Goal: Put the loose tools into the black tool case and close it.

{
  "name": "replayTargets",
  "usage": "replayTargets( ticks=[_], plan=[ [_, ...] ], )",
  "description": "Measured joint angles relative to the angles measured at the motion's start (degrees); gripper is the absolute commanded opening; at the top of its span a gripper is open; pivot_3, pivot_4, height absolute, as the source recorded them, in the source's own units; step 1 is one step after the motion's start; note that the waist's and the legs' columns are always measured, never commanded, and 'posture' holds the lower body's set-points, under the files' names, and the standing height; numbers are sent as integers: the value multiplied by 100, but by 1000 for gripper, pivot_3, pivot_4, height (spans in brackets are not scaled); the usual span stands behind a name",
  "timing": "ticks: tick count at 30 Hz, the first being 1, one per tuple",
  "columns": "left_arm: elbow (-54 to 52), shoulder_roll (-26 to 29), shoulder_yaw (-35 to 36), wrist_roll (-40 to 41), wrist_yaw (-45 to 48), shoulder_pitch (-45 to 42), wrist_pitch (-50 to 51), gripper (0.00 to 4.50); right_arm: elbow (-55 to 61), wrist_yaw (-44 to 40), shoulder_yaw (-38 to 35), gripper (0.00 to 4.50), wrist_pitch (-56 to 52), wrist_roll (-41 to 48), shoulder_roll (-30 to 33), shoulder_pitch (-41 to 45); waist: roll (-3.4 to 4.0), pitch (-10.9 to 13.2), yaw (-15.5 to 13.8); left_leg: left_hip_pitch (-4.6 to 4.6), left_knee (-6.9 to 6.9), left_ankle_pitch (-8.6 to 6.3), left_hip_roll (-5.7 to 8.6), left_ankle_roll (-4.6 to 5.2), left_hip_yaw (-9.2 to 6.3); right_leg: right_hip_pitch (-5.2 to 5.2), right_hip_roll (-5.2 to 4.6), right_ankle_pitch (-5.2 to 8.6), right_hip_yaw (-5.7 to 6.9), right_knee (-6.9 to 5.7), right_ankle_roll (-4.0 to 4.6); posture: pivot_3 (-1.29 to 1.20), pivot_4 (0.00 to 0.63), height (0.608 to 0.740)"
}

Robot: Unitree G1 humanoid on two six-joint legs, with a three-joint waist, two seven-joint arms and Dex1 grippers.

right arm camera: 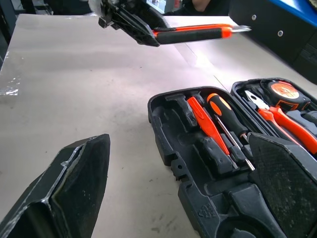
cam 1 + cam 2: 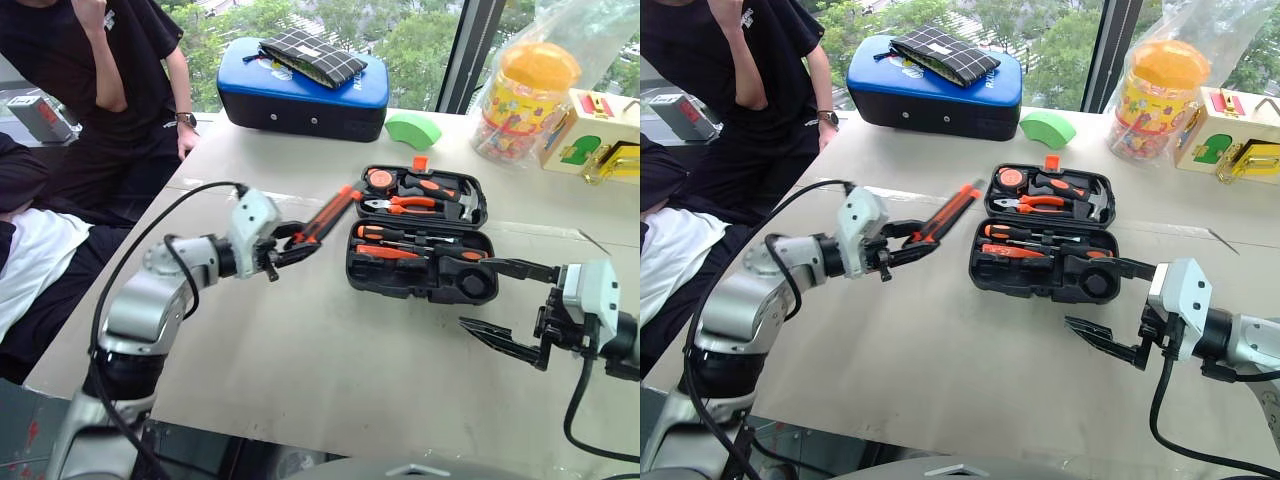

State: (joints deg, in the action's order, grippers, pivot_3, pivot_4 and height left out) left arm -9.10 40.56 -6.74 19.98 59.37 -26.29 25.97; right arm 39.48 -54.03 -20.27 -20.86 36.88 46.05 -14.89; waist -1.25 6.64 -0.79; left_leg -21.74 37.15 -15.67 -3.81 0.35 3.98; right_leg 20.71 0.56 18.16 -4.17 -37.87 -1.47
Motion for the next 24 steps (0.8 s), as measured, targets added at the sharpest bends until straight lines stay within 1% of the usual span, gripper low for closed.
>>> replayTargets(
  ticks=[2, 3, 5, 7, 9, 11, 17, 24],
  plan=[
    [668, -142, -579, -332, 572, -559, -551, 1744, 33, 3, -119, 4500, 1, 7, -4, -92, 1, 0, 0, 0, 3, 0, 6, 1, 4, 0, 7, 0, -1, -2, 0, 0, 150, 740],
    [851, -202, -700, -421, 694, -695, -711, 1744, 55, 4, -150, 4500, 1, 11, -7, -126, 0, 1, 3, -2, 4, 0, 6, 2, 4, 0, 11, 0, -2, -1, 0, 0, 150, 740],
    [1651, -474, -1129, -784, 1056, -1212, -1246, 1744, 141, -5, -381, 4500, -8, 37, 4, -323, 1, 1, 11, -4, 5, -1, 5, 2, 4, 1, 18, 0, -6, -1, 0, 0, 150, 740],
    [2438, -803, -1450, -1124, 1293, -1674, -1711, 1744, 244, -87, -737, 4500, -8, 71, 26, -618, 1, 2, 4, -8, 6, -1, 4, 3, 1, 1, 25, 0, -7, 2, 0, 0, 150, 740],
    [2894, -1018, -1611, -1300, 1437, -1906, -2041, 1744, 256, -190, -1020, 4500, -7, 87, 52, -806, -1, 4, 4, -14, 6, -2, 4, 4, -4, 1, 32, 0, -14, 6, 0, 0, 150, 740],
    [3468, -1345, -1811, -1457, 1707, -2197, -2435, 1744, 240, -387, -1503, 4500, -4, 119, 91, -1096, -1, 4, 16, -15, 5, -4, 7, 8, -3, 1, 38, 3, -30, 6, -4, 0, 150, 740],
    [4150, -1571, -1992, -1828, 2165, -2445, -3054, 1744, 35, -789, -2219, 4500, 4, 136, 163, -1359, 0, 5, 87, -10, 7, -4, 3, 9, 1, 0, 41, 3, -41, 1, -5, 0, 150, 740],
    [4434, -1617, -2049, -2117, 2355, -2641, -3432, 1744, -1, -844, -2377, 4500, 4, 129, 159, -1418, 0, 4, 124, -11, 7, -4, 3, 9, -3, 0, 42, 4, -40, -1, -6, 0, 150, 740]
  ],
)
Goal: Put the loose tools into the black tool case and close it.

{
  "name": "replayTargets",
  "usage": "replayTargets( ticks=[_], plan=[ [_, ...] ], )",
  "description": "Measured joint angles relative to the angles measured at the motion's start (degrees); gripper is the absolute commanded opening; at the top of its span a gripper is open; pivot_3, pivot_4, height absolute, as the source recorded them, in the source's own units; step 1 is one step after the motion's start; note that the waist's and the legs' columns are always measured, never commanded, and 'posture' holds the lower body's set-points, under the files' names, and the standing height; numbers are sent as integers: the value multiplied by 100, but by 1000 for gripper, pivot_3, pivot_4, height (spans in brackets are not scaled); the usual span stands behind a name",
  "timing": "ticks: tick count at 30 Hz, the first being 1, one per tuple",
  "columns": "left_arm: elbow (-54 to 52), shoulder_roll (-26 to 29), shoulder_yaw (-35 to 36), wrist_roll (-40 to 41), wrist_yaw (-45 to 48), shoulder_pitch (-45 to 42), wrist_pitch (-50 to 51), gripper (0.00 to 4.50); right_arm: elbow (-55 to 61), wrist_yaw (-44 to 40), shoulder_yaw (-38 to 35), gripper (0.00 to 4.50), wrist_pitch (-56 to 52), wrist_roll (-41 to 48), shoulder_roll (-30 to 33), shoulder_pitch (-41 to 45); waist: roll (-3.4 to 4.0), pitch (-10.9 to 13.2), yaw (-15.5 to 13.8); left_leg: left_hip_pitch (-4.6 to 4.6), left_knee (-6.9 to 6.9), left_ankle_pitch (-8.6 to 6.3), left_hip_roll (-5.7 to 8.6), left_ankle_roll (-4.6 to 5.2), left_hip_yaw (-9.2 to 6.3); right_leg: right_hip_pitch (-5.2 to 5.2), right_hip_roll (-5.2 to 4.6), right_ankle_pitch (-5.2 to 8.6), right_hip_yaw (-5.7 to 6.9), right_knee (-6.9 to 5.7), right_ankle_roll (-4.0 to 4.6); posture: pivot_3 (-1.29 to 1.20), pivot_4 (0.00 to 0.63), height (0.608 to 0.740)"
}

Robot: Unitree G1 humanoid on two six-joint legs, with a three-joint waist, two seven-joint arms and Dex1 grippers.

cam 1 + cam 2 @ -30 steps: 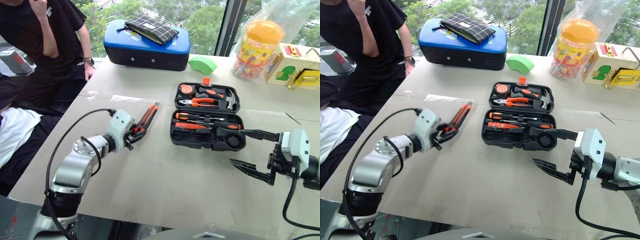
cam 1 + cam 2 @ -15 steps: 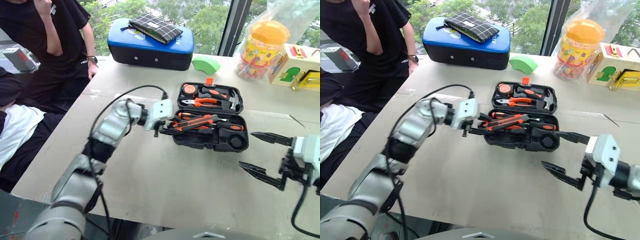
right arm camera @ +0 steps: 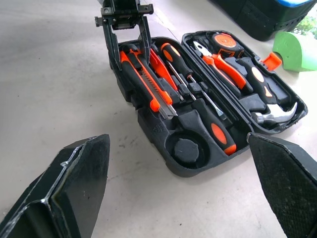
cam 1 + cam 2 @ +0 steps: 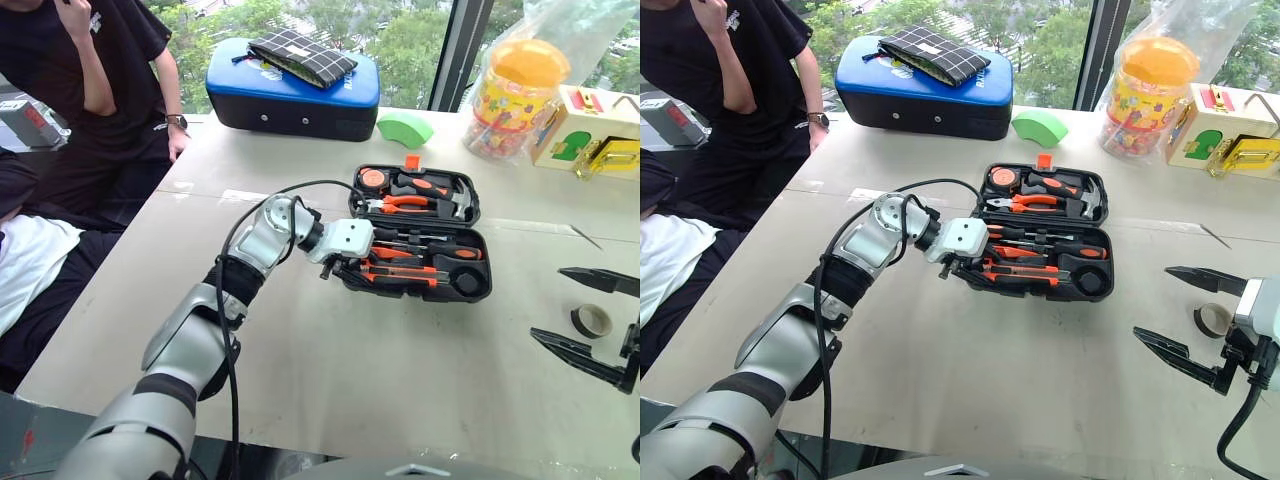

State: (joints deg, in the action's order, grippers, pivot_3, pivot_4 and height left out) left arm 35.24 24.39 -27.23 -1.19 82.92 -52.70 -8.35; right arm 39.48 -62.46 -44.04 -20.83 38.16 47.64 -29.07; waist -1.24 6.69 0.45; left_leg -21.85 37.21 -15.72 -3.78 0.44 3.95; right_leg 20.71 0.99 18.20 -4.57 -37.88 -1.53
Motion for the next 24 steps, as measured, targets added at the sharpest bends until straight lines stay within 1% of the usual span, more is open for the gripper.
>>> replayTargets(
  ticks=[10, 19, 24],
  plan=[
    [171, -88, -15, -207, 63, -166, -76, 1744, 57, 166, 96, 4500, 4, -97, -135, -22, 6, -4, 18, 4, 1, 0, 0, 0, 0, -1, -1, 0, -6, -4, -1, 0, 150, 740],
    [-287, -199, -39, -345, 70, -129, 913, 1744, 59, 229, 272, 4500, 98, -150, -192, 62, 5, -3, 16, 1, 1, 0, 0, 0, -1, -1, 2, 2, -6, -4, -4, 0, 150, 740],
    [-486, -199, -45, -455, 58, -108, 1164, 1744, 76, 241, 272, 4500, 105, -150, -193, 57, 5, -3, 14, 1, 1, 0, 0, 0, -3, -1, 2, 2, -8, -3, -4, 0, 150, 740]
  ],
)
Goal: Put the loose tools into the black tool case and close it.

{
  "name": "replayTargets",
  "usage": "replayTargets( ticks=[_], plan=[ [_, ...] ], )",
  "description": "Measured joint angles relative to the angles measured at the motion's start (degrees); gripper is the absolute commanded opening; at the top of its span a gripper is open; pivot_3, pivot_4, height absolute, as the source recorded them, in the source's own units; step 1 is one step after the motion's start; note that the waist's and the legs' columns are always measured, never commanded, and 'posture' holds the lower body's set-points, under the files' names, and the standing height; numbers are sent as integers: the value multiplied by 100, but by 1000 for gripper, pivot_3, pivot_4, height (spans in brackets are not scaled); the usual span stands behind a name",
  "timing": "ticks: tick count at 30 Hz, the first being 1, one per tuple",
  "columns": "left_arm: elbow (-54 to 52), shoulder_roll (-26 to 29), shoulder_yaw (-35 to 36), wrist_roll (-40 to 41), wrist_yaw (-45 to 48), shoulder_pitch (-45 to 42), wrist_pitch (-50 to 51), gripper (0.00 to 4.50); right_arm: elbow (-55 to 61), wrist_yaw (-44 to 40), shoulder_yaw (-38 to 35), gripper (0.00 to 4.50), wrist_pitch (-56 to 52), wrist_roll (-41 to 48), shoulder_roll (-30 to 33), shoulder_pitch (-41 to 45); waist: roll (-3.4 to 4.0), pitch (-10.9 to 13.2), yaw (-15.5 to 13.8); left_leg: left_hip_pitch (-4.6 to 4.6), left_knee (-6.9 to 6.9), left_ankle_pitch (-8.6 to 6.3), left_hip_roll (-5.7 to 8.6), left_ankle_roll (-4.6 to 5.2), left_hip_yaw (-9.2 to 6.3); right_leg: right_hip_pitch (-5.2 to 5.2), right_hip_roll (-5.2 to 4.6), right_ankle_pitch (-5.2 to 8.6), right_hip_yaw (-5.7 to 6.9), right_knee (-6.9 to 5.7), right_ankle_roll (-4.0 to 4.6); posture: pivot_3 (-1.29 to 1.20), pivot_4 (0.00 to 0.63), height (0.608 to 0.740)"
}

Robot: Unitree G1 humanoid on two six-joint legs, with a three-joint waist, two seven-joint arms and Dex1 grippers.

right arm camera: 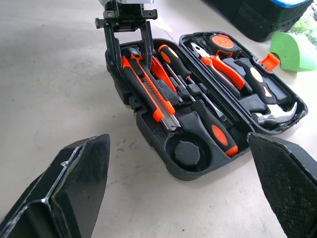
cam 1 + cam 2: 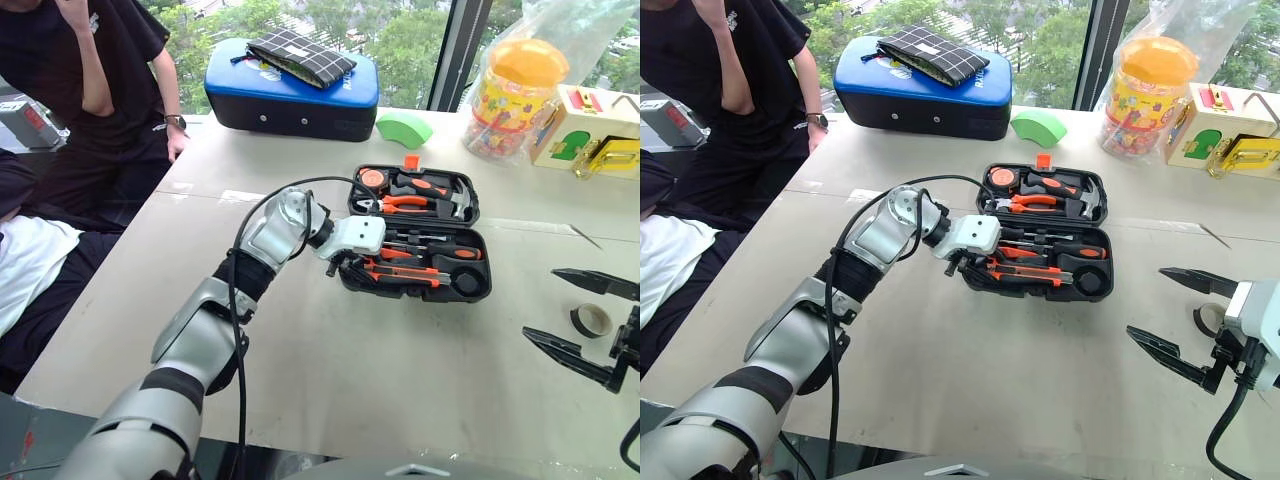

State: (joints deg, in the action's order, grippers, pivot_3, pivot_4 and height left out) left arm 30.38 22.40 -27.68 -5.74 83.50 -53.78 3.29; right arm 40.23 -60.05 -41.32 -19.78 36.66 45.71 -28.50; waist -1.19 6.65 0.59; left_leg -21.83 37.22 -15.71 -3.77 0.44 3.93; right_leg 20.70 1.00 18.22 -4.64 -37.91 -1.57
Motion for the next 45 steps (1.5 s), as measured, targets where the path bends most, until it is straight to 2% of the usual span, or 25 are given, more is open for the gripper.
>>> replayTargets(
  ticks=[1, 3, 5, 6, 9, 12, 13, 14, 19, 25, 34, 41, 45],
  plan=[
    [-12, 0, 0, -9, 0, 0, 29, 2539, 9, 3, 0, 4500, 0, 0, 0, -6, 0, 0, 0, 0, 0, 0, 0, 0, 0, 0, 0, 0, 0, 0, 0, 0, 150, 740],
    [-58, 5, 22, -33, -15, 0, 93, 3090, 30, 11, 0, 4500, 0, 0, -2, -25, 0, 0, 0, 0, 0, 0, 0, 0, 0, 0, 0, 0, 0, 0, 0, 0, 150, 740],
    [-115, 13, 59, -10, -22, 5, 150, 4055, 47, 30, 4, 4500, 0, 0, -12, -43, 1, 0, 2, 0, 0, 0, 0, 0, -1, 0, 0, 0, -1, 0, 0, 0, 150, 740],
    [-172, 17, 99, 77, 6, 16, 249, 4335, 56, 36, 3, 4500, 0, 0, -23, -60, 0, 0, 5, 0, -1, 0, 0, 0, -1, 0, 0, 0, -1, 0, 0, 0, 150, 740],
    [-395, 22, 353, 497, 192, 28, 695, 4335, 79, 41, 3, 4500, 1, 0, -45, -103, 1, 2, 4, -2, -1, 0, -1, 0, -2, 1, 0, 1, 2, -1, -1, 0, 150, 740],
    [-622, 53, 745, 919, 225, 20, 1291, 3373, 98, 51, 7, 4500, 3, -8, -66, -111, 2, 1, 5, 0, 3, 0, -1, 0, -8, 0, -1, 1, -1, -3, -1, 0, 150, 740],
    [-696, 58, 834, 1031, 197, 22, 1476, 2712, 98, 60, 20, 4500, 3, -20, -71, -108, 2, 1, 4, 0, 6, 0, -1, 0, -15, 0, -1, 1, -1, -4, -2, 0, 150, 740],
    [-746, 57, 875, 1079, 162, 24, 1573, 2430, 98, 68, 39, 4500, 3, -24, -72, -99, 2, 1, 3, -1, 8, 0, 0, 0, -20, 0, -1, 1, -1, -3, -2, 0, 150, 740],
    [-1205, -78, 924, 1227, -279, 446, 2017, 162, 97, 171, 219, 4500, 3, -33, -73, 20, 3, 1, -1, -2, 8, 0, 0, -1, -28, -1, -2, 0, -1, -5, -2, 0, 150, 740],
    [-1226, -242, 511, 811, -1007, 848, 1954, 72, 120, 266, 297, 4500, -13, -32, -71, 83, 4, 1, -9, -2, 9, 0, 3, -1, -29, -2, -2, 0, -8, -5, -2, 0, 150, 740],
    [-1295, -206, 170, 334, -1447, 1035, 981, 72, 287, 428, 534, 4500, -136, -18, -71, 114, 14, -40, -21, 22, 13, 0, 7, 0, -32, -42, -7, 1, -17, -3, -2, 0, 150, 740],
    [-1043, -407, 246, 316, -1625, 1035, 1479, 72, 315, 473, 722, 4500, -205, 3, -85, 105, 17, -72, -18, 34, 18, -1, 12, 1, -47, -66, -10, 2, 0, 0, -3, 0, 150, 740],
    [-713, -486, 237, 302, -1635, 848, 1370, 72, 326, 474, 645, 4500, -200, 18, -176, -55, 15, -73, -45, 30, 22, -1, 20, 2, -54, -67, -12, 2, 2, 0, -3, 0, 150, 740]
  ],
)
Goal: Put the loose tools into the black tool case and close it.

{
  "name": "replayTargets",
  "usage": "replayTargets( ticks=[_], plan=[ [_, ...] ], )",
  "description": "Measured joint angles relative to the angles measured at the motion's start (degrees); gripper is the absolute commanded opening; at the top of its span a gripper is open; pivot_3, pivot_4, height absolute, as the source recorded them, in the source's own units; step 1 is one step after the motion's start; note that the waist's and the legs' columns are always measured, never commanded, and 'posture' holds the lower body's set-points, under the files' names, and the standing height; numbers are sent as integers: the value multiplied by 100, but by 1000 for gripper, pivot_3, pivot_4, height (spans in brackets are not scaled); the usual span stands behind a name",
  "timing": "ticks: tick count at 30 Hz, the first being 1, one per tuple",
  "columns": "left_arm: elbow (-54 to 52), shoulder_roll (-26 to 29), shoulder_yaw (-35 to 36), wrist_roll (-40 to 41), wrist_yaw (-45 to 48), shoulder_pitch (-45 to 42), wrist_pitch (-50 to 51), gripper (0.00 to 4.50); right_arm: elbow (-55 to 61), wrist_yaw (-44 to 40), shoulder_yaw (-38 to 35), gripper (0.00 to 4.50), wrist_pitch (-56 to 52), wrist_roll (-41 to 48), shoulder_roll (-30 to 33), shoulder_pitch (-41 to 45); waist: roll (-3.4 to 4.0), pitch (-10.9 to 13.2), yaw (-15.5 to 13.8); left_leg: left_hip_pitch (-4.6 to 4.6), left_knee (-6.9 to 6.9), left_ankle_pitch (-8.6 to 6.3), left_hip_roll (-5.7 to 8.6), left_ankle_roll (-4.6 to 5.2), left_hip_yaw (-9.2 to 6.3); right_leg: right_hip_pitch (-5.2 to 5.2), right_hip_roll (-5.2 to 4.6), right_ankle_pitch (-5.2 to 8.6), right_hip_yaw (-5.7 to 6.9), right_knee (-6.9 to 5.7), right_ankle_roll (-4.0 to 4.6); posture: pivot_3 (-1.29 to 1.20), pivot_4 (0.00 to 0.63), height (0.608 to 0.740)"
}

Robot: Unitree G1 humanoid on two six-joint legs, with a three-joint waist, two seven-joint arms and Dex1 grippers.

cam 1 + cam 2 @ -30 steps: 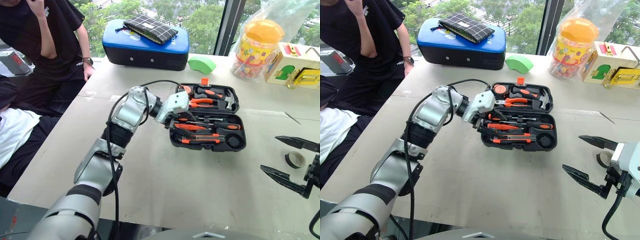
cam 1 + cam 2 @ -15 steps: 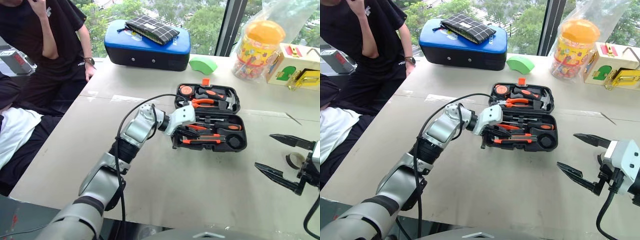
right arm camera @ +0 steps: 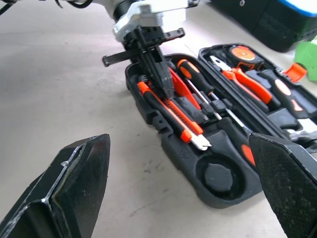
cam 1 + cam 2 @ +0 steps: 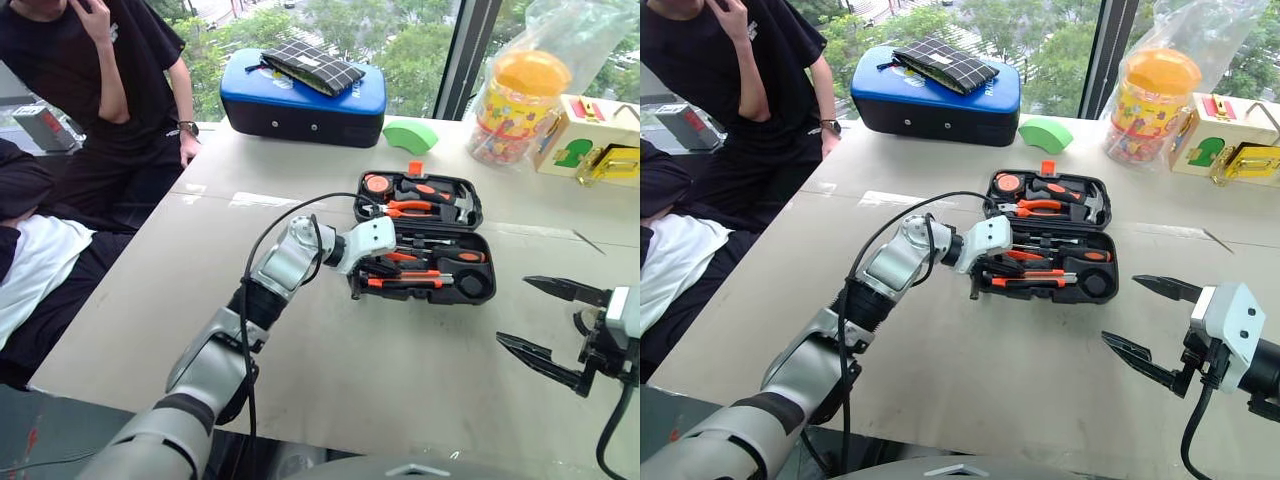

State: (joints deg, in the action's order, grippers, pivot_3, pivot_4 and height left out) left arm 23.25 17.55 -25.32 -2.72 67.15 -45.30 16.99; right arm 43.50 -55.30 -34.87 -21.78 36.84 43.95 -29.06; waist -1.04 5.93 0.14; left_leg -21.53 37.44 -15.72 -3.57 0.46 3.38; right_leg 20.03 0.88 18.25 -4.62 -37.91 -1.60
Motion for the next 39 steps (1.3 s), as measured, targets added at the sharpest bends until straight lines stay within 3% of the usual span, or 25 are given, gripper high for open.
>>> replayTargets(
  ticks=[11, 17, 26, 30, 34, 38, 39],
  plan=[
    [-179, 230, 137, 96, 131, 361, -1257, 72, 291, 1017, -552, 4500, -290, -52, -652, -541, 11, 1, 52, -17, -21, 0, -4, -1, -29, 12, 11, 14, -4, 9, 3, 0, 150, 740],
    [-643, -320, 934, 1644, 526, 522, -469, 72, 272, 1887, -832, 4500, -1223, -88, -640, -618, 12, 14, 24, -55, -9, 1, 28, -1, -46, 36, 3, 23, -15, 4, -16, 0, 150, 740],
    [-860, -481, 649, 1528, 270, 477, -174, 72, 91, 2179, -879, 4500, -2149, -427, -124, -516, 24, 19, 52, -38, -13, 0, 36, 0, -61, 13, 8, 26, -35, 7, -20, 0, 150, 740],
    [-1284, -469, 603, 2027, 782, 614, 225, 72, -181, 2019, -859, 4500, -2594, -473, 102, -698, 27, 22, 51, -46, -17, 0, 36, 0, -66, 14, 15, 30, -49, 17, -24, 0, 150, 740],
    [-1601, -324, 625, 2393, 1150, 608, 535, 1203, -774, 2060, -548, 4500, -2964, -610, 374, -269, 19, 34, 77, -36, -15, 0, 41, 0, -58, 8, 14, 31, -58, 16, -28, 0, 150, 740],
    [-1706, -267, 647, 2429, 1141, 605, 554, 3099, -1224, 2208, -78, 4500, -3408, -642, 577, 441, 29, 46, 73, -34, -13, 1, 44, 1, -60, 8, 13, 30, -72, 9, -29, 0, 150, 740],
    [-1758, -264, 647, 2428, 1123, 605, 554, 3099, -1298, 2222, 45, 4500, -3481, -660, 626, 576, 29, 46, 64, -36, -13, 1, 45, 1, -63, 8, 14, 30, -69, 10, -29, 0, 150, 740]
  ],
)
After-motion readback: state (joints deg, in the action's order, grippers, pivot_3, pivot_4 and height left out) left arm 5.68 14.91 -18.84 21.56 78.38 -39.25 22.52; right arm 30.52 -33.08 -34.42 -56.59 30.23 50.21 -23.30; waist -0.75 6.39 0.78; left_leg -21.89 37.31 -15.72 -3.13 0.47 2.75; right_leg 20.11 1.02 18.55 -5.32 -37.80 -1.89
